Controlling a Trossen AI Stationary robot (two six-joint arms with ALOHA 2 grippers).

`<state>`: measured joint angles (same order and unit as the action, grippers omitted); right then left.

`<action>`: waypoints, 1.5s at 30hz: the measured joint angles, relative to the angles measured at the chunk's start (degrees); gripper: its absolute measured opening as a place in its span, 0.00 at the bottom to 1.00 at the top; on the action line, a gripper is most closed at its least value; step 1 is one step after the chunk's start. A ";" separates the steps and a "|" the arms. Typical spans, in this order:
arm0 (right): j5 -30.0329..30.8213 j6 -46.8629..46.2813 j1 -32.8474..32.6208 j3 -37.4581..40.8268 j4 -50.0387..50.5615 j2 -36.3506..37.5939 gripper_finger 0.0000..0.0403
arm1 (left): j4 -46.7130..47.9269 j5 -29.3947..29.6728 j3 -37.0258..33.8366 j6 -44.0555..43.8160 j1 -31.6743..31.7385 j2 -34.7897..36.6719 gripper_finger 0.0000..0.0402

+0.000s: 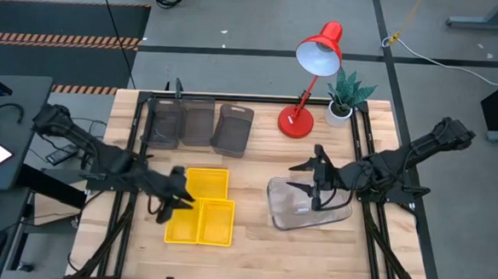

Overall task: Stack baskets by color
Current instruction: Stack the bottom left yellow bin on top of the bottom right yellow bin

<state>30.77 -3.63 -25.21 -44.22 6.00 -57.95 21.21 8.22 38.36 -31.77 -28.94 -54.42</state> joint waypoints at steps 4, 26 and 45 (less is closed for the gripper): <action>1.88 0.23 -1.85 0.79 -1.61 0.00 0.48 | 4.97 0.09 5.96 -2.66 -2.80 -6.27 0.26; 2.68 0.82 -2.93 0.78 -2.03 -0.02 0.48 | 24.83 1.07 26.95 -18.94 -15.54 -30.85 0.26; 2.64 0.82 -2.91 0.76 -1.75 -0.05 0.48 | 30.89 0.87 30.93 -22.05 -18.76 -44.36 0.50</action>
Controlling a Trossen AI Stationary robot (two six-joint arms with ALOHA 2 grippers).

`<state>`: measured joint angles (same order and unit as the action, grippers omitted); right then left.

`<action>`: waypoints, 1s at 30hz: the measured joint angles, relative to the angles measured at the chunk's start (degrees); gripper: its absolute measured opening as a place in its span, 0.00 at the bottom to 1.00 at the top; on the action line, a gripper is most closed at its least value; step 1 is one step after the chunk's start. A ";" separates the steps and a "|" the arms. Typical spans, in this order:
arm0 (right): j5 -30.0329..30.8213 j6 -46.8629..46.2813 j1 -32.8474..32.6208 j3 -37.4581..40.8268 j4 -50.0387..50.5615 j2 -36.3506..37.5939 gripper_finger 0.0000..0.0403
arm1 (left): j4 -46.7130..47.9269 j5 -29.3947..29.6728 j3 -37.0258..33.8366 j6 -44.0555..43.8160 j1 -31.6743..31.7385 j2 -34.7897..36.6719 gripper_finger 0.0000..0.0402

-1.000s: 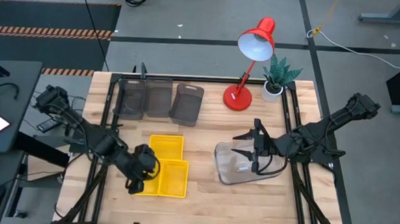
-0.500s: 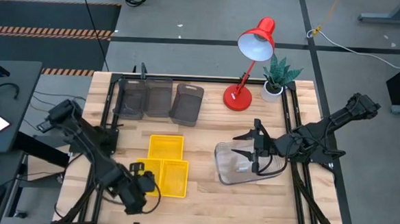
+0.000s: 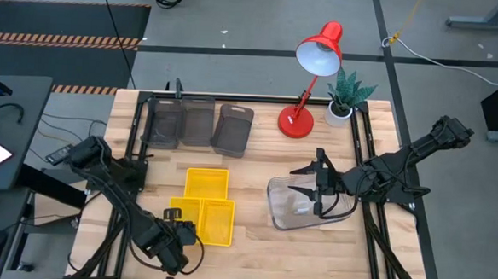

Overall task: Stack baskets by color
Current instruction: Stack the bottom left yellow bin on top of the bottom right yellow bin

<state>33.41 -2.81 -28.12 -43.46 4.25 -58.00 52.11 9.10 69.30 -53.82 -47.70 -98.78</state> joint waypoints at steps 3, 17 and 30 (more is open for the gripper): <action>0.00 0.00 0.04 0.00 0.19 -0.06 0.48 | -1.15 -0.42 0.00 0.28 0.00 -1.57 0.52; -0.02 -0.04 1.00 1.16 -0.48 -0.10 0.48 | -1.08 -7.87 0.02 1.07 2.32 -7.43 0.21; -0.02 -0.21 1.01 1.24 -0.76 -0.10 0.48 | 11.98 -20.01 5.49 3.04 2.76 -6.05 0.02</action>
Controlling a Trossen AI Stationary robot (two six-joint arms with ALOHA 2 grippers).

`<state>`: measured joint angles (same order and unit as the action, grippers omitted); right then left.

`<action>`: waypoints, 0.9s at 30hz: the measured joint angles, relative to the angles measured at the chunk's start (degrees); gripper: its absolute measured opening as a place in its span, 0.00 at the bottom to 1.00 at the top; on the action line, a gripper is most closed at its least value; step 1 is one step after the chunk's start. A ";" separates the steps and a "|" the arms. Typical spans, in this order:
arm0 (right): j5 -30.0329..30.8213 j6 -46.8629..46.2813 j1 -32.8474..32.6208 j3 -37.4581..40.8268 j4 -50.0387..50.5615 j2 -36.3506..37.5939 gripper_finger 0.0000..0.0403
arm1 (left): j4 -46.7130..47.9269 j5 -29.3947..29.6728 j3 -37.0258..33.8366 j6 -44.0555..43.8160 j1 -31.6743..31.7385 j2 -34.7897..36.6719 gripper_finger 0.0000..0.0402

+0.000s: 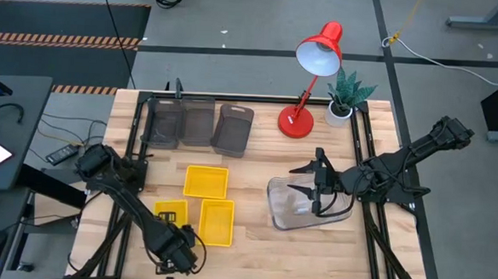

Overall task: Stack baskets by color
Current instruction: Stack the bottom left yellow bin on top of the bottom right yellow bin

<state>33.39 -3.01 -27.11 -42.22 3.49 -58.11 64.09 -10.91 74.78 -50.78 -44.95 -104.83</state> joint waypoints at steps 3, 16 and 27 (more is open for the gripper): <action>-0.01 0.02 0.00 0.01 -0.04 0.02 0.48 | 4.96 1.11 4.20 0.17 -0.19 1.44 0.01; 0.00 0.03 0.00 0.01 -0.46 0.02 0.48 | 4.39 21.80 15.02 7.93 1.60 3.38 0.01; 0.00 0.16 0.00 0.01 -0.17 0.04 0.48 | -8.83 29.76 14.82 12.48 3.47 0.80 0.01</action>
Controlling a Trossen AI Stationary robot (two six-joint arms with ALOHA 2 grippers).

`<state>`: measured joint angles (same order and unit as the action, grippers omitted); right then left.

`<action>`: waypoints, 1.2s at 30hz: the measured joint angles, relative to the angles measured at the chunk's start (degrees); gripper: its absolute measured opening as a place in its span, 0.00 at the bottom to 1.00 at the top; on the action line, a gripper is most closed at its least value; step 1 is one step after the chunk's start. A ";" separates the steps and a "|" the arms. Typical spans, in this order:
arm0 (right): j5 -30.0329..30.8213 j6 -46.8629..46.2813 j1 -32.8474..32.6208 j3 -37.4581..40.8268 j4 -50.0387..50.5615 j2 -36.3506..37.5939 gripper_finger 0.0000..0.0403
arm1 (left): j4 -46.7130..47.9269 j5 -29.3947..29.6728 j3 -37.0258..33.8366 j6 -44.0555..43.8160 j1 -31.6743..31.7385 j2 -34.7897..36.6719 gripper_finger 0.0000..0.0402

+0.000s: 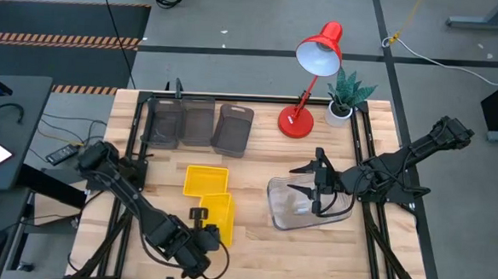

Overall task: Stack baskets by color
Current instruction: Stack the bottom left yellow bin on top of the bottom right yellow bin

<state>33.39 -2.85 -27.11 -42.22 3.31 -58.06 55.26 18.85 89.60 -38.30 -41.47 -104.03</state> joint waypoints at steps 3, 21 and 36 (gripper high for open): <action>0.00 -0.03 -0.02 0.00 -0.02 0.00 0.48 | -1.93 0.94 0.00 -2.38 0.25 -1.04 0.01; -0.04 0.04 -0.24 0.00 0.15 0.00 0.48 | 1.72 -6.56 -0.02 -7.55 1.01 -7.38 0.01; -0.04 0.02 -0.24 0.00 -0.22 0.00 0.48 | 2.21 -12.54 -0.02 -7.35 4.63 -7.38 0.07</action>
<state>33.34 -2.83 -27.35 -42.22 3.09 -58.06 57.47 6.31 89.58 -45.65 -36.84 -111.41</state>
